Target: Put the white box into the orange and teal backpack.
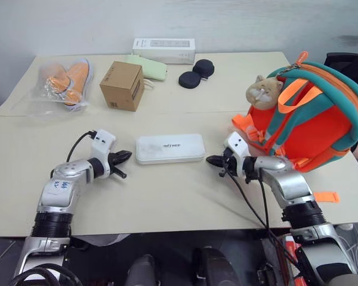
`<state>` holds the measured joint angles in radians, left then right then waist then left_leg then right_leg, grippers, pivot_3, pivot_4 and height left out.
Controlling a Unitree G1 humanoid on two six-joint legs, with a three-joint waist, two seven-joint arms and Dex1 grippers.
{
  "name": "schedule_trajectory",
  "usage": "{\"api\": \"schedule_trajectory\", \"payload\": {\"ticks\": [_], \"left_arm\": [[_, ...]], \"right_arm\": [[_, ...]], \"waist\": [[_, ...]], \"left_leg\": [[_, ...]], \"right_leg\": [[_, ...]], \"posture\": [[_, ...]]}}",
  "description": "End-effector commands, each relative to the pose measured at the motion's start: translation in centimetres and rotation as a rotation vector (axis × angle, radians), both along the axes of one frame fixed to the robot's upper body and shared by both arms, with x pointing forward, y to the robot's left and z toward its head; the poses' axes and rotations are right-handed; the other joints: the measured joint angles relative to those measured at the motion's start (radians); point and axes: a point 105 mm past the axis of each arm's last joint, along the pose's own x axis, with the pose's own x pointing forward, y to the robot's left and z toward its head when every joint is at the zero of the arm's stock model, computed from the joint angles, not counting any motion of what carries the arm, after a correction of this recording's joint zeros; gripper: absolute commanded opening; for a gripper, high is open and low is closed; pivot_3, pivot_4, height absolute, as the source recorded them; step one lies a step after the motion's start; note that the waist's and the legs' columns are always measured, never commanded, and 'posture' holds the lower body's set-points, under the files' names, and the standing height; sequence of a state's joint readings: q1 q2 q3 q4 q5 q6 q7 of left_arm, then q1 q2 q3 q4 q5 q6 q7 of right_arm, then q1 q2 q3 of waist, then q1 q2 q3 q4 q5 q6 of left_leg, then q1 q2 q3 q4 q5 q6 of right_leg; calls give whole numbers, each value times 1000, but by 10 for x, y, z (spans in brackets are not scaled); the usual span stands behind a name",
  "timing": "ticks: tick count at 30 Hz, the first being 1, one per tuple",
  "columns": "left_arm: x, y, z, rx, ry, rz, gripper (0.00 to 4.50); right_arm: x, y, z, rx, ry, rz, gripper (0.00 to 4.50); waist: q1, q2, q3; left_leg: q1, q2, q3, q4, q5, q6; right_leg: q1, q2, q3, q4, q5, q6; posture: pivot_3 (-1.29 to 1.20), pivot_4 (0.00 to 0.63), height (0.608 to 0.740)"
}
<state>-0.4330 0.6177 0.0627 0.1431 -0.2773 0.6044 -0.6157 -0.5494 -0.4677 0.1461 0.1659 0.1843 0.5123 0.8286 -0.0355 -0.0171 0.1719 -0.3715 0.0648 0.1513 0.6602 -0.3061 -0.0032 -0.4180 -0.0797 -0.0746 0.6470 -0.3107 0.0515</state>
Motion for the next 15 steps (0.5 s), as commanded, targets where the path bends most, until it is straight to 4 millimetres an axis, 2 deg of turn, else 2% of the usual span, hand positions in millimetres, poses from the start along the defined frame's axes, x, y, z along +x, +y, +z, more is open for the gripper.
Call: {"api": "schedule_trajectory", "payload": {"ticks": [1, 7, 12, 15], "left_arm": [[-3, 15, 11, -100, 55, -10, 1215], [-7, 34, 9, -450, 289, 45, 3019], [9, 39, 14, -662, 381, 122, 4469], [14, 31, 9, -661, 429, 116, 4469]], "right_arm": [[4, -12, 7, -7, -36, -48, 0], [14, -18, 14, -55, -99, -71, 0], [18, -13, 15, -58, -116, -66, 0], [19, -10, 15, -56, -122, -65, 0]], "waist": [[1, 0, 0], [2, 0, 0], [3, 0, 0], [1, 0, 0]], "left_leg": [[0, 0, 0, 0, 0, 0], [0, 0, -1, 1, 0, 0], [0, -1, -1, 1, 1, -1], [0, -1, -1, 2, 2, -2]], "right_leg": [[0, 0, 0, 0, 0, 0], [0, 0, 0, 2, 0, 0], [-1, 0, -1, 4, 0, 0], [-1, 0, 0, 5, 0, 0]], "posture": [[0, 150, 740], [0, 150, 740], [0, 150, 740], [0, 150, 740]]}}
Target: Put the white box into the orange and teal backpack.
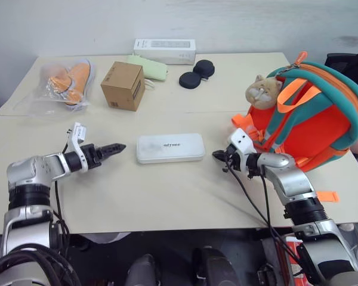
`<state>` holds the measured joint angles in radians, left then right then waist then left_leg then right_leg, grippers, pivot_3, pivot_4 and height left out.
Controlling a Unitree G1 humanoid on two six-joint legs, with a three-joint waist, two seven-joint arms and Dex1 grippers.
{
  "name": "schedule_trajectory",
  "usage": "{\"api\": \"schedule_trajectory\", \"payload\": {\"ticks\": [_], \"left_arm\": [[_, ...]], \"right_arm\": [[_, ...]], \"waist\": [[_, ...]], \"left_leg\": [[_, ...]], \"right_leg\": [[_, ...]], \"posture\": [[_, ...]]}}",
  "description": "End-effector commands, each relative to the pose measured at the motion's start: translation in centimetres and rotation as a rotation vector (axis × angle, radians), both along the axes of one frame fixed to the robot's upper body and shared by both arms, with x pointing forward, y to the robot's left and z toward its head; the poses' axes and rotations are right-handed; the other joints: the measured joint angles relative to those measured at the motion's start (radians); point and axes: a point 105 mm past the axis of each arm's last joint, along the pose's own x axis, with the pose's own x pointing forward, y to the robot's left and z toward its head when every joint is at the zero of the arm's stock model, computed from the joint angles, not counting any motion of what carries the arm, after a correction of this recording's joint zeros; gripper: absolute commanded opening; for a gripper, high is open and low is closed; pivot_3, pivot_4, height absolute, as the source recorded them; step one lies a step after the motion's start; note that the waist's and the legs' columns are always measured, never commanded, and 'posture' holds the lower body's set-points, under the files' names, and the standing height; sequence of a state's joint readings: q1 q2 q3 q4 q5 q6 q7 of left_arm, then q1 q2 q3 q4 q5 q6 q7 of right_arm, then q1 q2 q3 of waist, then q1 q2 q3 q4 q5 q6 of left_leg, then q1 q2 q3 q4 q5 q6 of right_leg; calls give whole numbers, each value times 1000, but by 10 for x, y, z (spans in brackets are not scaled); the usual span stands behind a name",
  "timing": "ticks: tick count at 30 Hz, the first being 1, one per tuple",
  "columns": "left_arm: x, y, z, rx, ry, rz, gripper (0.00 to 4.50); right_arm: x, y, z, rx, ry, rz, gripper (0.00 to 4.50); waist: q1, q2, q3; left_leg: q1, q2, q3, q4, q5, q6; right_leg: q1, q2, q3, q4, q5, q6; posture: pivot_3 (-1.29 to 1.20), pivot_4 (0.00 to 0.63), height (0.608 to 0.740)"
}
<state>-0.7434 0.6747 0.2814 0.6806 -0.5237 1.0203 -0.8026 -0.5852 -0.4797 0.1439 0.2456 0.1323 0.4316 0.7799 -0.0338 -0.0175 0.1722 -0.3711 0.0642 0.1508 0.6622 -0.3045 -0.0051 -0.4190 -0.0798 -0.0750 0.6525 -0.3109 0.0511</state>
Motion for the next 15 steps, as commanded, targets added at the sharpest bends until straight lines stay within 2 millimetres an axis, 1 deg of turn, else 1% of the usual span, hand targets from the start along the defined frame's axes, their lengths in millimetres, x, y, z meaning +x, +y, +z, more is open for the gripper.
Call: {"api": "schedule_trajectory", "payload": {"ticks": [1, 5, 11, 15], "left_arm": [[3, -6, -16, 16, 75, -12, 4469], [9, -18, -25, 55, 120, -51, 4469], [17, -61, -25, 11, 160, -184, 4469], [21, -88, -33, 21, 187, -237, 4469]], "right_arm": [[4, 5, 11, 1, -52, 6, 0], [5, 7, 9, -7, -57, 9, 0], [9, 11, 8, -14, -70, 17, 0], [11, 18, 10, -11, -79, 25, 0]], "waist": [[0, 0, 0], [7, 0, 0], [12, 0, 0], [12, 0, 0]], "left_leg": [[0, 0, 0, 0, 0, 0], [1, 0, 0, 1, 1, -1], [0, -3, -1, 2, 2, 1], [0, -4, -1, 2, 2, 2]], "right_leg": [[0, 0, 0, 0, 0, 0], [0, 0, 0, 1, 0, 0], [1, -2, 0, 2, 1, 0], [1, -3, -1, 1, 1, 1]], "posture": [[0, 150, 740], [0, 150, 740], [0, 150, 740], [0, 150, 740]]}}
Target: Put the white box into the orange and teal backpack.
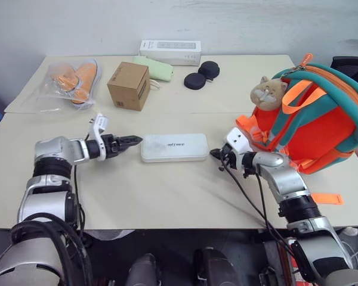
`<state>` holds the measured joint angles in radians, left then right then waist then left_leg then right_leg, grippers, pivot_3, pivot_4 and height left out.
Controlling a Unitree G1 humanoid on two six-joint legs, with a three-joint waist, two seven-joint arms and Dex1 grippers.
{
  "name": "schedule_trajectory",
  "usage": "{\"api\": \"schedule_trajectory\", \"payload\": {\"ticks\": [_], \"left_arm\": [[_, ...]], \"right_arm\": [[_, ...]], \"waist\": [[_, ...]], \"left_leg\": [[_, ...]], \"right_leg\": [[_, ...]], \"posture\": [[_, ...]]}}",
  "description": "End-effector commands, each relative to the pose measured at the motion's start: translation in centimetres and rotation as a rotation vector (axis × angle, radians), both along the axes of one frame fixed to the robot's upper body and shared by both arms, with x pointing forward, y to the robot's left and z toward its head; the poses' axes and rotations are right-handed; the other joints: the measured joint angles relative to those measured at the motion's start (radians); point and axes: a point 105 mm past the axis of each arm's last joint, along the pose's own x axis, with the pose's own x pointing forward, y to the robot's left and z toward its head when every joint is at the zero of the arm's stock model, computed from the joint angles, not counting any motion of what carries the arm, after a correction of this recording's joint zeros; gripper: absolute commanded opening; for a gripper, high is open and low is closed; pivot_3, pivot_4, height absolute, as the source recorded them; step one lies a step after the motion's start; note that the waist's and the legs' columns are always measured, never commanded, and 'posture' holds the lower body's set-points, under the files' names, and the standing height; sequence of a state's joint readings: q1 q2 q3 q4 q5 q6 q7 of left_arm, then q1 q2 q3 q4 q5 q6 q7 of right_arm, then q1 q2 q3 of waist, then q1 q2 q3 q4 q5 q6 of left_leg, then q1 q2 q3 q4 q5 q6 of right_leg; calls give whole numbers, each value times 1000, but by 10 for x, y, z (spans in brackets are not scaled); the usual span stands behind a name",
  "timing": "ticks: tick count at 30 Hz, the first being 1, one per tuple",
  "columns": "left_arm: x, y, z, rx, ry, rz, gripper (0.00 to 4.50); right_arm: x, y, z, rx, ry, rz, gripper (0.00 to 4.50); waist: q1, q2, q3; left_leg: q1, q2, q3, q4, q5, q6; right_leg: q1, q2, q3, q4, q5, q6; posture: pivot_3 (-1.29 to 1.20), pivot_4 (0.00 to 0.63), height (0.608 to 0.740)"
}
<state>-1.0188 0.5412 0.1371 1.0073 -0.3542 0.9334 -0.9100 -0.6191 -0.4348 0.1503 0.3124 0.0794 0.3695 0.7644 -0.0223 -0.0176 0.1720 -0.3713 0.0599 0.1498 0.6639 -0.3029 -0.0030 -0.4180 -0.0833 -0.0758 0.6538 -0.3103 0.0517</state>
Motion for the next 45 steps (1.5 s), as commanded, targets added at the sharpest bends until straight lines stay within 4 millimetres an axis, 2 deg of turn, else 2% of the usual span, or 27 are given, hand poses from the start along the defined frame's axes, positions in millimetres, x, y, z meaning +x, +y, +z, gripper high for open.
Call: {"api": "schedule_trajectory", "payload": {"ticks": [1, 7, 11, 13, 14, 17, 20, 25, 30, 33, 35, 37, 45], "left_arm": [[-7, -31, -34, 21, 130, -71, 4469], [-10, -59, -38, 8, 172, -142, 4469], [-13, -70, -28, -38, 174, -203, 4469], [-14, -69, -22, -44, 178, -223, 4469], [-15, -66, -21, -34, 177, -225, 4469], [-15, -41, -26, 48, 168, -191, 4469], [-21, -7, -30, 139, 161, -176, 4469], [-31, 14, -36, 202, 180, -190, 4469], [-37, 15, -39, 223, 199, -233, 4469], [-43, 19, -32, 221, 203, -274, 4469], [-44, 21, -28, 208, 199, -270, 4469], [-42, 21, -31, 203, 204, -236, 4469], [-39, 3, -43, 173, 223, -230, 4469]], "right_arm": [[4, 11, 11, 7, -44, 24, 0], [1, 12, 11, 6, -49, 24, 0], [0, 9, 11, 3, -51, 16, 0], [0, 7, 11, -4, -53, 11, 0], [0, 6, 11, -7, -55, 10, 0], [-1, 4, 13, -12, -60, 10, 0], [-4, 0, 14, -38, -73, 14, 0], [-4, -6, 15, -50, -89, -8, 0], [-4, -8, 14, -52, -93, -27, 0], [-7, -8, 12, -56, -96, -26, 0], [-9, -10, 12, -54, -100, -34, 0], [-10, -11, 12, -53, -102, -42, 0], [-12, -13, 9, -118, -133, -30, 0]], "waist": [[1, 0, 0], [2, 0, 0], [5, 0, 0], [5, 0, 0], [5, 0, 0], [-3, 0, 0], [-11, 0, 0], [-36, 0, 0], [-40, 0, 0], [-40, 0, 0], [-40, 0, 0], [-37, 0, 0], [-31, 0, 0]], "left_leg": [[0, 0, 0, 0, 0, 0], [0, 0, 0, 0, 0, 0], [1, -1, -1, 0, 0, 0], [1, -1, -1, 0, 0, 0], [0, -1, -1, 0, -1, 0], [0, 0, -1, 0, -1, 0], [0, 1, 0, -1, -2, -1], [0, 5, 1, -2, -3, -3], [1, 5, 2, -3, -3, -3], [1, 5, 2, -3, -3, -3], [1, 5, 3, -3, -3, -4], [1, 5, 3, -3, -3, -4], [2, 4, 2, -1, -2, -2]], "right_leg": [[0, 0, 0, 0, 0, 0], [1, 0, -1, -1, 0, 0], [2, -1, -1, -1, 0, 1], [2, -1, -1, -1, 0, 1], [2, -1, -2, -2, 0, 1], [2, 0, -1, -3, 0, 1], [1, 1, -1, -4, 0, 1], [0, 5, 0, -6, -1, 0], [0, 5, 2, -5, -2, 0], [0, 5, 2, -5, -2, -1], [-1, 5, 2, -5, -2, -1], [-1, 5, 3, -5, -2, -1], [-1, 3, 3, 0, -1, 0]], "posture": [[0, 150, 740], [0, 150, 740], [0, 150, 740], [0, 150, 740], [0, 150, 740], [0, 150, 740], [0, 150, 740], [0, 150, 740], [0, 150, 740], [0, 150, 740], [0, 150, 740], [0, 150, 740], [0, 150, 740]]}}
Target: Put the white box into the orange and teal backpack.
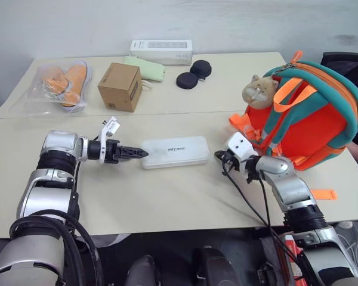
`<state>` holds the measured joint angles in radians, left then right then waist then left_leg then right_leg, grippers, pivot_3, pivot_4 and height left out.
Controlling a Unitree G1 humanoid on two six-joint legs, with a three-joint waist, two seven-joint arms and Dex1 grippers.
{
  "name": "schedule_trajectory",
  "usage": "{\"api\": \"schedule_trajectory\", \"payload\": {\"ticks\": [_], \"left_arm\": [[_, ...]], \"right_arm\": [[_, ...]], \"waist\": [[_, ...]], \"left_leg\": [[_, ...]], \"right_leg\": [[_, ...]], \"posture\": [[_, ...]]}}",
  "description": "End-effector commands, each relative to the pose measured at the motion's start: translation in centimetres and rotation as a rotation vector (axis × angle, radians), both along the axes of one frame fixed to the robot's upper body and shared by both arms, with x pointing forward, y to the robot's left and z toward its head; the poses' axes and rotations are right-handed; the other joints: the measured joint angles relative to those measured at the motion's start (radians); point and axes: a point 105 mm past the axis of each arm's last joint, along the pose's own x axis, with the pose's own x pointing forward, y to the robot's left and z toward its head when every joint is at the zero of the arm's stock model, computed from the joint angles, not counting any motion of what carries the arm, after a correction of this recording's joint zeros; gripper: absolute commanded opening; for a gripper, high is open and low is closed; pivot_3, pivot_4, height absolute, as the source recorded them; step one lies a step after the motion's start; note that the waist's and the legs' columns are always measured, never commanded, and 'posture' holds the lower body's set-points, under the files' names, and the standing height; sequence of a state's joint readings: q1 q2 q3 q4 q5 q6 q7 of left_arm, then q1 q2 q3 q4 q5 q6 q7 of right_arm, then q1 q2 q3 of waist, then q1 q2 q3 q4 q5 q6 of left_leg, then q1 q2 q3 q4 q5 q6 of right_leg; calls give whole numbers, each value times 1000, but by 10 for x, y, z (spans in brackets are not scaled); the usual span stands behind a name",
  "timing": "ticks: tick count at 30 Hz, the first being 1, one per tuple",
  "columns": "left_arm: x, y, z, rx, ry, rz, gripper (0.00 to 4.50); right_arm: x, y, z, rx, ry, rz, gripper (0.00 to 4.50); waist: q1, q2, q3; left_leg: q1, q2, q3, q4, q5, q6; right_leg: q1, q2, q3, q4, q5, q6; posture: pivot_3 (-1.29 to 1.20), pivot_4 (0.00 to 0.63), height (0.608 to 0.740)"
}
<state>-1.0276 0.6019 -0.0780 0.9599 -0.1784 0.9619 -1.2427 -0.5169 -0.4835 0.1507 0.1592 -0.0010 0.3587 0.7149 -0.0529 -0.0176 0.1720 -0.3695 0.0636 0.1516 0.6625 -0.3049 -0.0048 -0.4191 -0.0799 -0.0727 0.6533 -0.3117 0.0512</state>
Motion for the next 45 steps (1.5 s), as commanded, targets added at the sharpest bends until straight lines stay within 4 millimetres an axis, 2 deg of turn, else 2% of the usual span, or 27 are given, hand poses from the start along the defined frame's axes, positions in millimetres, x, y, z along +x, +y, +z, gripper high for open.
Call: {"api": "schedule_trajectory", "payload": {"ticks": [1, 5, 12, 16, 20, 23, 25, 28, 31, 37, 41, 45], "left_arm": [[-13, -3, -43, 48, 162, 36, 4469], [-9, -22, -53, 33, 166, 28, 4469], [2, -64, -52, -38, 149, 22, 4469], [7, -73, -41, -73, 135, 15, 4469], [9, -65, -31, -82, 127, 28, 4469], [10, -55, -27, -86, 125, 41, 3863], [9, -51, -24, -86, 102, 29, 3260], [10, -44, -16, -104, -21, -20, 2436], [7, -43, -13, -143, -7, -27, 1958], [5, -47, -6, -208, 14, -30, 1418], [2, -53, 6, -266, 14, -49, 1376], [-4, -54, 25, -333, -9, -46, 1369]], "right_arm": [[1, 2, 10, -1, -45, 10, 0], [1, 8, 11, 7, -48, 25, 0], [1, 15, 10, 8, -44, 44, 0], [1, 13, 8, 6, -38, 42, 0], [0, 10, 4, 7, -31, 34, 0], [-2, 9, 1, 7, -25, 31, 0], [-4, 9, 0, 12, -23, 27, 0], [-6, 9, -4, 14, -16, 18, 0], [-8, 7, -3, 13, -18, 16, 0], [-9, 2, 6, 40, -32, -10, 0], [-17, -1, 11, 58, -40, -23, 0], [-35, -14, 24, 109, -37, -61, 0]], "waist": [[1, 0, 0], [21, 2, -1], [59, 3, -2], [61, 3, -2], [55, 3, -2], [49, 2, -1], [46, 2, -1], [44, 1, -1], [47, -3, 1], [46, -3, 1], [47, -3, 1], [47, -3, 1]], "left_leg": [[0, 0, 0, 0, 0, 0], [1, -1, -1, 0, 1, 0], [1, -7, -5, 2, -1, 6], [-1, -15, -5, 1, 0, 10], [-3, -16, -5, 1, 0, 12], [-4, -17, -4, 1, 1, 16], [-5, -16, -4, 0, 1, 16], [-6, -15, -4, -2, 0, 15], [-6, -14, -4, -2, 0, 15], [-7, -15, -4, -1, -1, 13], [-7, -15, -5, -1, 0, 15], [-11, -15, -5, -2, 0, 17]], "right_leg": [[0, 0, 0, 1, 0, 0], [0, -1, 0, 1, 0, 0], [5, -9, -5, 0, 2, 3], [6, -19, -8, -1, 4, 7], [7, -21, -9, -8, 7, 13], [7, -21, -9, -10, 7, 13], [6, -20, -9, -11, 7, 13], [6, -18, -9, -14, 7, 13], [6, -17, -10, -15, 7, 13], [6, -20, -9, -15, 8, 15], [6, -20, -9, -15, 8, 15], [2, -20, -9, -17, 8, 15]], "posture": [[0, 150, 740], [0, 150, 740], [0, 150, 740], [0, 150, 740], [0, 150, 740], [0, 150, 740], [0, 150, 740], [0, 150, 740], [0, 150, 740], [0, 150, 740], [0, 150, 740], [0, 150, 740]]}}
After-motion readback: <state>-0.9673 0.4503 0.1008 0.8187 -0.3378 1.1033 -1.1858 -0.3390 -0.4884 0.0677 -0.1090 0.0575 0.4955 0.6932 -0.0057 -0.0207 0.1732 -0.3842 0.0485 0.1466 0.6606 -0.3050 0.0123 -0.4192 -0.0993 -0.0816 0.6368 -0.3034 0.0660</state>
